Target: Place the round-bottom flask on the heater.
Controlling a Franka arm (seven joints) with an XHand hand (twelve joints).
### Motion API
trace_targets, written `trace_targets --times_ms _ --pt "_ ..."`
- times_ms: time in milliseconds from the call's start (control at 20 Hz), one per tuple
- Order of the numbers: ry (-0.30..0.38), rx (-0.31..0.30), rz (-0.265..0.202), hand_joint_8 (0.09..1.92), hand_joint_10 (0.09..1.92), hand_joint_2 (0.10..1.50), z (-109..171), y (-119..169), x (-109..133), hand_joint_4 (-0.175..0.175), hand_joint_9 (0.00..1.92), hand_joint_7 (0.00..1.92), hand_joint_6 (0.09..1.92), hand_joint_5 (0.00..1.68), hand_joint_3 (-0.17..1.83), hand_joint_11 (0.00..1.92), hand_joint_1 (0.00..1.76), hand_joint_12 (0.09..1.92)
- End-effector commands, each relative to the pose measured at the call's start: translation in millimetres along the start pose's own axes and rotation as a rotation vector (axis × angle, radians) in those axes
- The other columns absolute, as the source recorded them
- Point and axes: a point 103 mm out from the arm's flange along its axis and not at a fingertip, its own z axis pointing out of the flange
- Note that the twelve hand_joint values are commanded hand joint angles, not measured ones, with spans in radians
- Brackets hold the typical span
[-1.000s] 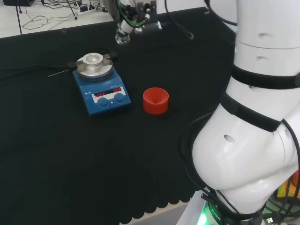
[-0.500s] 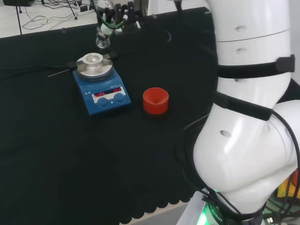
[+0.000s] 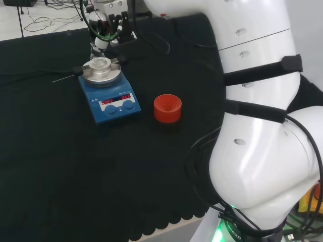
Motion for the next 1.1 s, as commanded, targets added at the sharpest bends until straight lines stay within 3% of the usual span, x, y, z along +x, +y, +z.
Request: trace_targets --times_ms 50,900,1100 --pt "-0.006 0.022 -0.012 0.64 0.63 0.7 8.6 0.4 3.4 0.077 0.51 0.22 0.93 1.14 0.7 0.17 1.11 1.4" --pt "0.008 -0.026 0.005 0.64 0.63 0.7 12.4 9.1 0.8 0.076 0.5 0.23 0.94 1.13 0.7 0.17 1.11 1.4" --pt "0.012 -0.012 0.012 0.65 0.63 0.7 14.3 11.7 -1.5 0.075 0.51 0.23 0.94 1.13 0.7 0.18 1.11 1.4"
